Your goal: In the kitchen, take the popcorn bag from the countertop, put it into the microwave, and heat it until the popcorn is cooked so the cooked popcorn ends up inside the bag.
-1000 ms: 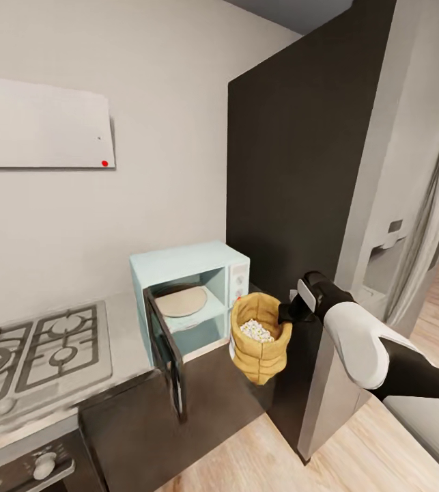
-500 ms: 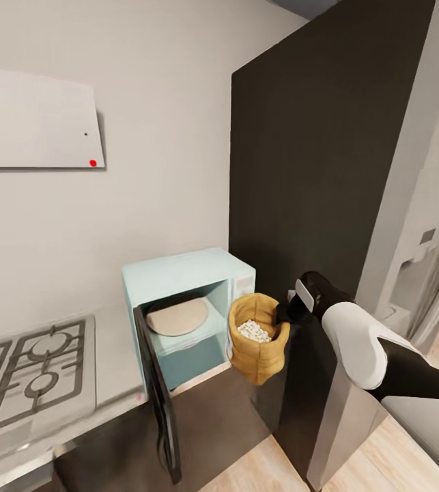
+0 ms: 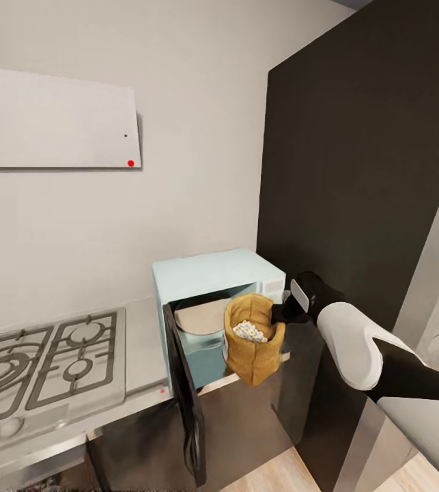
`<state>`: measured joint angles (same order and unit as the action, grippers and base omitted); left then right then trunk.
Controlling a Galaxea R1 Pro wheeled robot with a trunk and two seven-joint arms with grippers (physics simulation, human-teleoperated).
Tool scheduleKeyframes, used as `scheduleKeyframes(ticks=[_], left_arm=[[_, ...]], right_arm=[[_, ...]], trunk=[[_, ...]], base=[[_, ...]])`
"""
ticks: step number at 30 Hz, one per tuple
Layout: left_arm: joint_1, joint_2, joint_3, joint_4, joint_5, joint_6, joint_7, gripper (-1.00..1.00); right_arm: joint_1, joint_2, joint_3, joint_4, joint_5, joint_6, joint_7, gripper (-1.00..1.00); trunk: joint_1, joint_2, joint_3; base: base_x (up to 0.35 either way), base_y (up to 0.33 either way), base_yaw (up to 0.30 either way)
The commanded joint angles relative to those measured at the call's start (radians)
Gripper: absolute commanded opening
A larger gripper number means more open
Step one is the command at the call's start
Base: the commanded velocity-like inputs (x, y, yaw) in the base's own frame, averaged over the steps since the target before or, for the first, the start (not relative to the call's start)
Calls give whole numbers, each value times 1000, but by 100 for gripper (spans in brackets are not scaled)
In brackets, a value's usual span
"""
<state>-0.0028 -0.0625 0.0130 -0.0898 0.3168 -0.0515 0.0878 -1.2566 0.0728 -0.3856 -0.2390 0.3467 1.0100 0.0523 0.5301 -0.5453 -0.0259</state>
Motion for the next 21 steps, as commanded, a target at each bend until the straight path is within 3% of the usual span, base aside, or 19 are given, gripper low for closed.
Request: scheduleKeyframes(ticks=[1,9,21], left_arm=[[0,0,1,-1,4,-2,3,100],[0,-3,-3,-2,3,-3,3,100],[0,0,-7,-2,1,-3,0,100]], right_arm=[[-1,0,-7,-2,11,4,5,-100],[-1,-4,-7,-2,13,-7,3,-100],[-1,-4,-7,-2,15,-10,0,-100]], trunk=[[0,-2,-2],[0,-2,-2],[0,-2,-2]], base=[[0,0,196],[0,7,26],[25,165,0]])
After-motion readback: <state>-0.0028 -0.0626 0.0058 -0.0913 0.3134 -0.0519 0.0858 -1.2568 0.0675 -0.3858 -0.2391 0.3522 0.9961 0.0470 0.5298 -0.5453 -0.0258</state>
